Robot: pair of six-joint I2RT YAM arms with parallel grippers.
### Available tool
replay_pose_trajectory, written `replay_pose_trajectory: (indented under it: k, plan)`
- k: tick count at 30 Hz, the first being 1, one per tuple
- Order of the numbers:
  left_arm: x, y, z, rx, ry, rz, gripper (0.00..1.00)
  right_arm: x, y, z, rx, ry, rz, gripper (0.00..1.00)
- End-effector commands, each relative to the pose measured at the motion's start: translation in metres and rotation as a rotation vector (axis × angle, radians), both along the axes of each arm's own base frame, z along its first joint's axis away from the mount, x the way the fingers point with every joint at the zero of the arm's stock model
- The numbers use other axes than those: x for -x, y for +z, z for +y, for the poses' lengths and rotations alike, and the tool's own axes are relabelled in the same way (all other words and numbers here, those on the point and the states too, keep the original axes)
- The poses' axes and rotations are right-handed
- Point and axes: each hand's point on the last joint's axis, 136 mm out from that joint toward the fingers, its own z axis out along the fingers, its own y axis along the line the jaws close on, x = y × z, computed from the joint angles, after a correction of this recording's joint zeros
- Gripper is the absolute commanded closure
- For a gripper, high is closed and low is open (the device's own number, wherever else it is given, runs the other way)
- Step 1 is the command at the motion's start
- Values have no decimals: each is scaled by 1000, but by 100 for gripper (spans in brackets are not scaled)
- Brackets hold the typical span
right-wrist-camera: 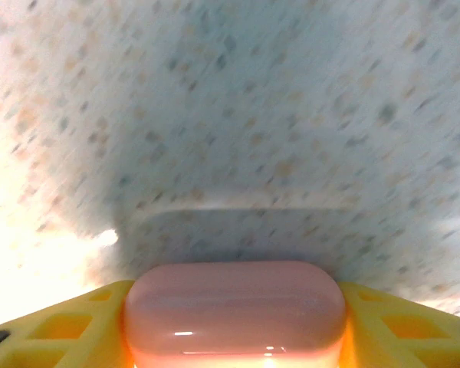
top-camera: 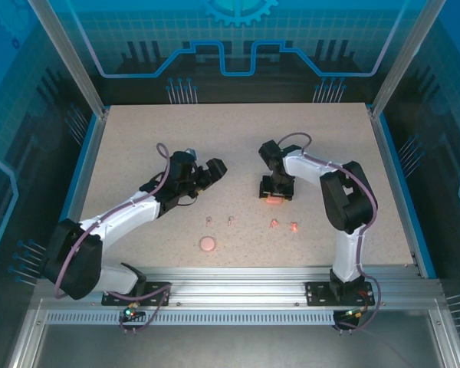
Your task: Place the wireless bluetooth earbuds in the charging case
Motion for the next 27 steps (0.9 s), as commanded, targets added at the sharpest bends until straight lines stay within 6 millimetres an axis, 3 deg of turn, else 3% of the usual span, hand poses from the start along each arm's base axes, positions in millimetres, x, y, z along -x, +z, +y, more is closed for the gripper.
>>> replay_pose_trajectory:
  k: [1,8,12,21,27]
  plan:
    - [0,10,-15,74,-31,-55,1,-6,30,28,-173,-103,-55,41]
    - [1,12,-28,89,-37,-259,1,-46,72,48,-369,-272,-96,41]
    - [4,7,-44,73,-60,-326,1,-62,77,54,-438,-377,-72,41]
    - [-1,-20,-79,75,-59,-347,1,-64,74,79,-568,-521,13,40]
    - [-16,-41,-88,93,-26,-321,14,-60,79,83,-580,-531,27,40]
